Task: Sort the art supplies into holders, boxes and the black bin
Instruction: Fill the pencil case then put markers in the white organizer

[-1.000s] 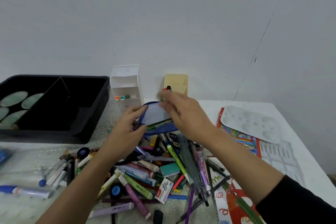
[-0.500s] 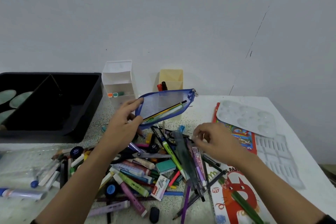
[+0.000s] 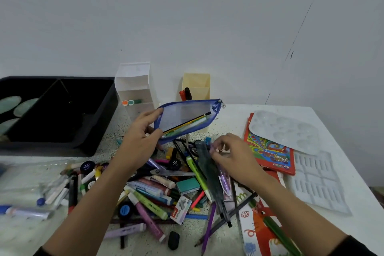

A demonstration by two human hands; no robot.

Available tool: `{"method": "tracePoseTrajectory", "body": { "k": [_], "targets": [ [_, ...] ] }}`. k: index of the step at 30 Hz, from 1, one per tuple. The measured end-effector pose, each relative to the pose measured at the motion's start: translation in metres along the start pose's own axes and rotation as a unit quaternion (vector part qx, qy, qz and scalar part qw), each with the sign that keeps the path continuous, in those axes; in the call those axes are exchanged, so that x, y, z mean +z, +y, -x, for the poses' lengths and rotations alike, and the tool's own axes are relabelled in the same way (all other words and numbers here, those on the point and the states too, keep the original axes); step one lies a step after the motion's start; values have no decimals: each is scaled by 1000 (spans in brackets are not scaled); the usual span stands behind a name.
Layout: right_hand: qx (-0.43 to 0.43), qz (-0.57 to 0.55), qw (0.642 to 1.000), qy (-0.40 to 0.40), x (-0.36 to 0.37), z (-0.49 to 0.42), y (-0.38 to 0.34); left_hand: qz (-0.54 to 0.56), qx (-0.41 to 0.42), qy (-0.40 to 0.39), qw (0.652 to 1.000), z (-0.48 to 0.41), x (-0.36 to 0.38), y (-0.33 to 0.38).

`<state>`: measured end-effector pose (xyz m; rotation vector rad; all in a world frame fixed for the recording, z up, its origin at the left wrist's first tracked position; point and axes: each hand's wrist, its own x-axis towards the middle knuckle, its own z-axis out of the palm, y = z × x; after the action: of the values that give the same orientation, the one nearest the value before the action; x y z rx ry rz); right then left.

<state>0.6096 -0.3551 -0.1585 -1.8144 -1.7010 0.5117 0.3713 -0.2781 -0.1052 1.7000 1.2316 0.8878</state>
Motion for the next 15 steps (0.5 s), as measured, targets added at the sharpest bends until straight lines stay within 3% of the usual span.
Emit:
{"method": "tracePoseTrajectory", "body": {
  "k": [2, 10, 12, 15],
  "targets": [
    [-34, -99, 994, -7, -12, 1, -21, -2, -4, 9, 1000, -1, -3, 0],
    [-209, -276, 937, 36, -46, -22, -100, -29, -2, 7, 1000, 12, -22, 13],
    [-258, -273, 926, 43, -46, -31, -118, -19, -3, 1, 1000, 17, -26, 13],
    [-320, -144, 936, 29, -30, -45, -132, -6, -2, -4, 1000, 23, -33, 12]
  ]
}}
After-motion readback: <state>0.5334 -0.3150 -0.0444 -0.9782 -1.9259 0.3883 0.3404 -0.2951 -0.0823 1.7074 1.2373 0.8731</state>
